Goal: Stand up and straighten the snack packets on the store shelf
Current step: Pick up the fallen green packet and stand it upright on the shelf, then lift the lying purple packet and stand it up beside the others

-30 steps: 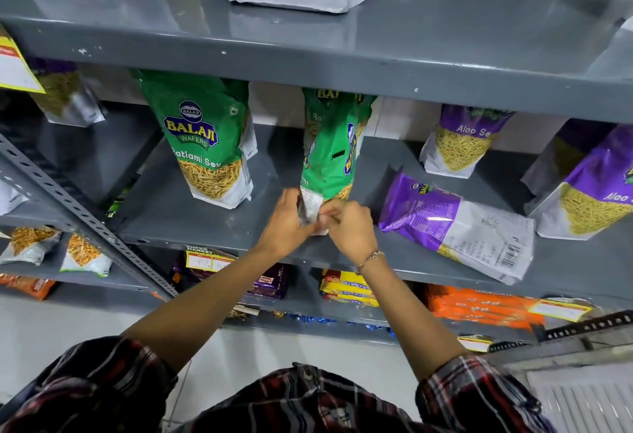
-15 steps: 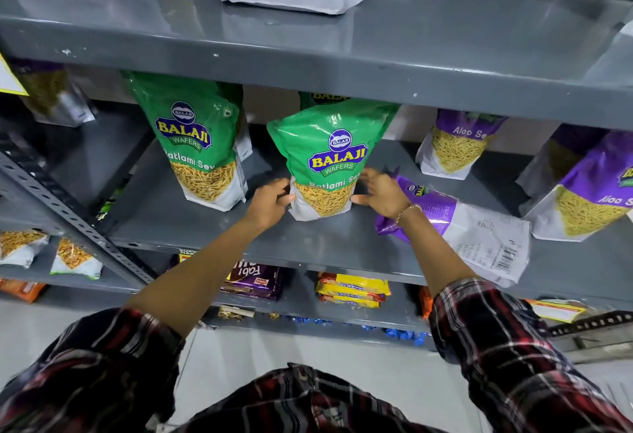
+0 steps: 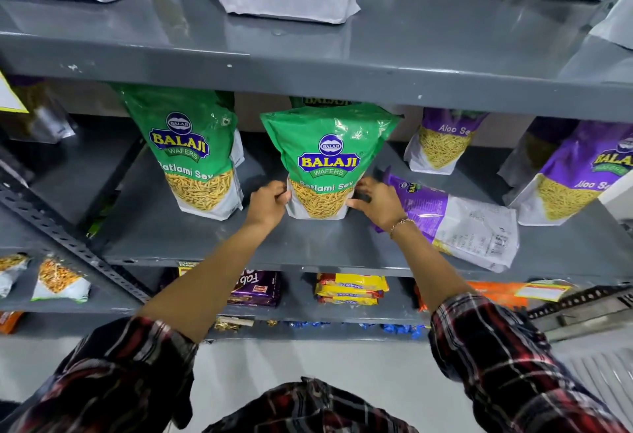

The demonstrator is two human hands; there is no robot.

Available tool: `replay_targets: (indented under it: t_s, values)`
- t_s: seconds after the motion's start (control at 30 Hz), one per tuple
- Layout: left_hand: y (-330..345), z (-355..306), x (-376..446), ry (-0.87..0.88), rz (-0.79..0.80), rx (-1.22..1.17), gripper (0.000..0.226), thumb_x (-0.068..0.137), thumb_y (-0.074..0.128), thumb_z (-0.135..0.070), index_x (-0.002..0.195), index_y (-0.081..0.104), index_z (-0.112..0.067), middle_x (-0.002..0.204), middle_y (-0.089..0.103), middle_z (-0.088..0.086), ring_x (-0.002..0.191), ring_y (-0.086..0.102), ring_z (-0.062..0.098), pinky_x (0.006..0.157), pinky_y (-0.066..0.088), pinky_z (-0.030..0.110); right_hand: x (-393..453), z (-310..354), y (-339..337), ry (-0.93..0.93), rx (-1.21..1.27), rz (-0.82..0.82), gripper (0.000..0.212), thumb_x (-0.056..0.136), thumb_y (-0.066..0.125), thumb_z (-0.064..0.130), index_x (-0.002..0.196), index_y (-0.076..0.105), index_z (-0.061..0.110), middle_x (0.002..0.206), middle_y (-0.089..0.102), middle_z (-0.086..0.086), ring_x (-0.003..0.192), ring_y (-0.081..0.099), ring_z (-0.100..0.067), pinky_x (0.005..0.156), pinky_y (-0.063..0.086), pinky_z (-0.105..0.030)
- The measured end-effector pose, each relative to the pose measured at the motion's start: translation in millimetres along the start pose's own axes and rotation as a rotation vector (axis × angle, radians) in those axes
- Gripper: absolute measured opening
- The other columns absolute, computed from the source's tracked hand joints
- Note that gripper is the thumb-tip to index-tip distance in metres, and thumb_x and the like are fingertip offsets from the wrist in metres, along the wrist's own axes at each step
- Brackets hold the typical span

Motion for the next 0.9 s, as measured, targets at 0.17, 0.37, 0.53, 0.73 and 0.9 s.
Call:
replay_targets:
  t_s: [0.17, 0.37, 0.53, 0.73, 0.9]
  values:
    - [20, 13, -46, -0.263, -0.069, -0.207, 0.018, 0.090, 0.052, -0.010, 0.094, 0.067, -0.001, 0.083, 0.072, 0.019, 0.080, 0.068, 0.033, 0.084, 0.055, 0.042, -15, -5, -25, -0.007, -0.154, -0.159, 0.039, 0.082, 0.068, 0.014, 0.119, 0.058, 0.005, 0.121, 0.065, -0.015, 0.112, 0.060, -0.029, 0.100, 0.044, -0.036]
    - [92, -43, -110, -0.249, 0.347, -0.603, 0.021, 0.089, 0.058, -0.002, 0.105, 0.062, 0.011, 0.080, 0.067, 0.015, 0.055, 0.064, 0.012, 0.055, 0.054, 0.018, -33, -61, -103, 0.131, -0.214, -0.287, 0.029, 0.082, 0.065, 0.008, 0.110, 0.063, 0.000, 0.117, 0.066, -0.019, 0.110, 0.060, -0.036, 0.096, 0.040, -0.034]
    - [150, -115, -136, -0.276, 0.652, -0.657, 0.033, 0.095, 0.051, -0.012, 0.119, 0.054, 0.010, 0.118, 0.060, 0.033, 0.078, 0.071, 0.024, 0.074, 0.055, 0.025, -38, -122, -168, 0.268, -0.363, -0.115, 0.022, 0.089, 0.055, 0.021, 0.093, 0.067, 0.004, 0.106, 0.066, -0.022, 0.104, 0.061, -0.036, 0.090, 0.045, -0.040]
    - [205, -164, -132, -0.437, 0.577, -0.710, 0.063, 0.095, 0.036, -0.049, 0.139, 0.034, -0.004, 0.140, 0.046, 0.022, 0.112, 0.059, 0.040, 0.095, 0.050, 0.039, -32, -161, -184, 0.259, -0.397, 0.162, 0.050, 0.096, 0.027, 0.050, 0.092, 0.060, 0.012, 0.096, 0.047, -0.007, 0.092, 0.045, -0.018, 0.088, 0.040, -0.036]
    - [227, -180, -127, -0.529, 0.438, -0.848, 0.064, 0.093, 0.044, -0.046, 0.140, 0.031, -0.003, 0.139, 0.047, 0.021, 0.118, 0.057, 0.038, 0.090, 0.048, 0.034, -28, -169, -186, 0.221, -0.332, 0.360, 0.057, 0.089, 0.035, 0.061, 0.112, 0.062, 0.016, 0.109, 0.053, -0.003, 0.101, 0.053, -0.021, 0.084, 0.039, -0.029]
Point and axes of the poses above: each hand's wrist, its own x-axis towards the middle knuckle, its own y-axis out of the palm, z = x × y, the point moved 3 cm from there along x, towards the middle knuckle
